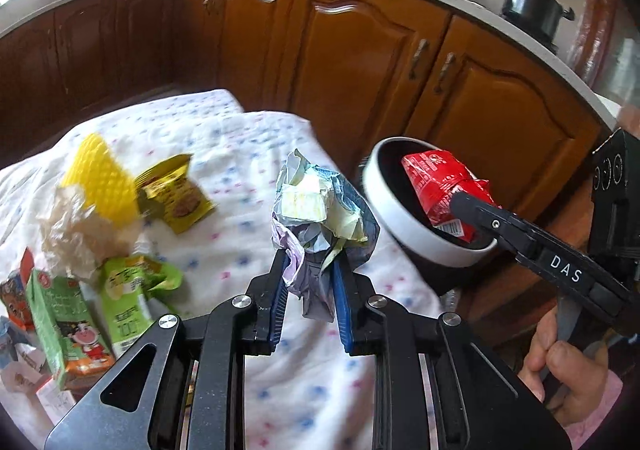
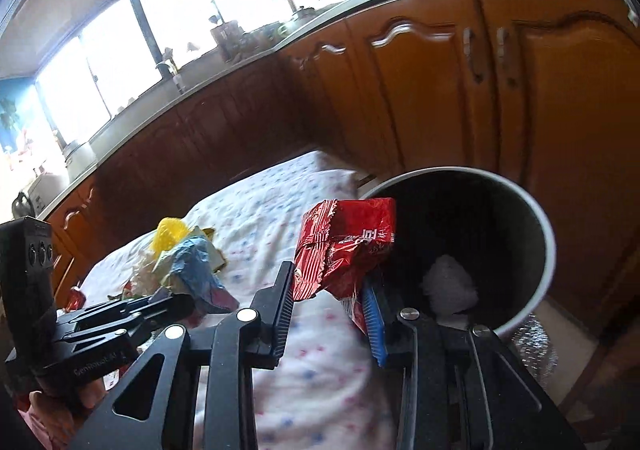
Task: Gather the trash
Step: 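Carry both wrappers over the bin and open both grippers to drop them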
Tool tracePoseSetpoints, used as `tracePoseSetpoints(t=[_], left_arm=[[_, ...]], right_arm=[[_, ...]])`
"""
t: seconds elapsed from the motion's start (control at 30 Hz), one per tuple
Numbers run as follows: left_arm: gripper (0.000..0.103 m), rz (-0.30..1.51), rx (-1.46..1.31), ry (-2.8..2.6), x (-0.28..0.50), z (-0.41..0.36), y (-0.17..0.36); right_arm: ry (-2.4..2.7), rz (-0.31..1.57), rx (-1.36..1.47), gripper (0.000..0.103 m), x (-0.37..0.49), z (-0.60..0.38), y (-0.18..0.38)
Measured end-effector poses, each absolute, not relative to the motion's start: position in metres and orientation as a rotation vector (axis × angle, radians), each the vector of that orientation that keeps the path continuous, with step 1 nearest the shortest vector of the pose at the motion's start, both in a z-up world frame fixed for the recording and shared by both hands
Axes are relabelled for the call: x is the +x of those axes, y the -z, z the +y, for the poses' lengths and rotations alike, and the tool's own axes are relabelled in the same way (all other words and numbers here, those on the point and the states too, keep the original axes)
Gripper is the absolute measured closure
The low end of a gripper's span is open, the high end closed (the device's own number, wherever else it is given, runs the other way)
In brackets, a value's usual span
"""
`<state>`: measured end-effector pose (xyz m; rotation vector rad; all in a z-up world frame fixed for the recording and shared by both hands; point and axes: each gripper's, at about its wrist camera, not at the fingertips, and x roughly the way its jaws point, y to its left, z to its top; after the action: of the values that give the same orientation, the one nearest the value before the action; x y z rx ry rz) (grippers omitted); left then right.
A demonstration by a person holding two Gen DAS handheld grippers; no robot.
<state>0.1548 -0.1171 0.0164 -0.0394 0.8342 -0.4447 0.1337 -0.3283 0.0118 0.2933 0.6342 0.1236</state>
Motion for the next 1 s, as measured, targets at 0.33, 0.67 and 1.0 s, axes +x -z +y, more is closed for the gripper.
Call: tracePoseSetpoints(t=[0.33,0.67,1.0], left_arm=[[0.083,0.825,0.027,0.516,0.159,-0.168,-0.029],[0.083,0.857,0.103,0.554,0.183,-0.229,-0.036],[0.082,0.925,0.153,0.565,0.211,-0.269,-0.014]], right_arm=[[-0.037,0.633,0.307,0.070,0.122,-0.369,-0.011],[0.001,0.686,0.315,0.069,0.138,-0.395,-0.004],[0.017,0.737,0.319,0.063,0.158,-0.411,0.006]])
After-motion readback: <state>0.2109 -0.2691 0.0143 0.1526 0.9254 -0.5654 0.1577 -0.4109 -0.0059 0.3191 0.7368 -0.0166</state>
